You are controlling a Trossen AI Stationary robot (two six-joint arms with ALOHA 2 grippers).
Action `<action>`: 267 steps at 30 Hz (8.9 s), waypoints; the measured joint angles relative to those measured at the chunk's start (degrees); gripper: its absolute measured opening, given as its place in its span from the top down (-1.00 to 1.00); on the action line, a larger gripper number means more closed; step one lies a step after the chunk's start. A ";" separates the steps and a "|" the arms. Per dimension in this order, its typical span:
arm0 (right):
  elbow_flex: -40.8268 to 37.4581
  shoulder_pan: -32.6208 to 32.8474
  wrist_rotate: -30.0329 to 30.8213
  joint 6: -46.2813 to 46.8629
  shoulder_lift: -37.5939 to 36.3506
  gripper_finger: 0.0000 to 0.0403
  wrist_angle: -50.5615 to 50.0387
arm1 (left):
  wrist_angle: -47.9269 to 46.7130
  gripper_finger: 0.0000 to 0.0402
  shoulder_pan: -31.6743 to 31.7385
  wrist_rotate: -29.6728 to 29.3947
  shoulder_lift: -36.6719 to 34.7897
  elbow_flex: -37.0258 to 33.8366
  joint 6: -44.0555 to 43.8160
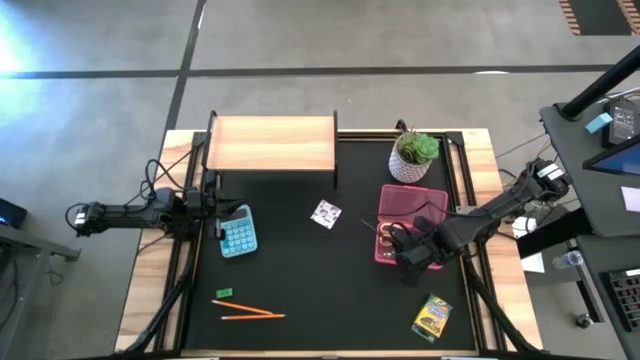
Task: Pack school essentials
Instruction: Put the green eraser into the pink case
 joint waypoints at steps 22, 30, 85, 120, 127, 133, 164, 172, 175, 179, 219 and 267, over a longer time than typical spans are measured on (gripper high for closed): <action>12.96 0.00 29.54 0.34 0.02 0.43 14.28 | 10.52 1.00 0.02 0.23 0.45 -0.02 -0.10; 11.96 -0.02 33.73 0.51 0.04 0.43 19.29 | 17.25 1.00 0.00 1.93 0.62 -0.02 -0.14; 5.67 -7.15 32.96 3.64 0.04 0.42 23.39 | 5.77 1.00 -1.21 3.47 32.86 29.11 -39.21; 3.69 -7.02 25.03 3.31 0.04 0.42 23.30 | -11.72 1.00 -26.79 37.38 66.11 40.39 -74.86; 3.68 -6.99 24.99 2.79 0.04 0.42 23.29 | 5.12 1.00 -29.44 36.99 68.24 40.46 -78.41; 3.45 -6.99 24.94 1.78 0.04 0.42 23.29 | 4.05 1.00 -29.68 35.69 70.78 40.42 -88.45; 3.06 -7.02 25.07 1.98 0.04 0.42 23.29 | -51.70 0.36 -35.45 23.85 65.06 41.72 -90.17; 3.06 -7.02 25.09 1.87 0.04 0.42 23.27 | -59.63 0.36 -36.46 19.89 65.98 41.73 -93.10; 3.06 -7.02 25.10 1.87 0.04 0.42 23.31 | -60.21 0.36 -36.55 19.89 66.55 41.92 -94.54; 3.06 -7.04 25.10 1.87 0.04 0.42 23.41 | -61.45 0.36 -36.81 19.87 67.76 41.79 -96.59; 3.06 -7.04 25.10 1.83 0.04 0.42 23.75 | -62.43 -0.38 -45.95 10.58 75.27 42.94 -88.48; 3.06 -7.04 25.12 1.85 0.04 0.42 23.80 | -62.02 0.70 -45.26 9.91 79.77 45.94 -91.75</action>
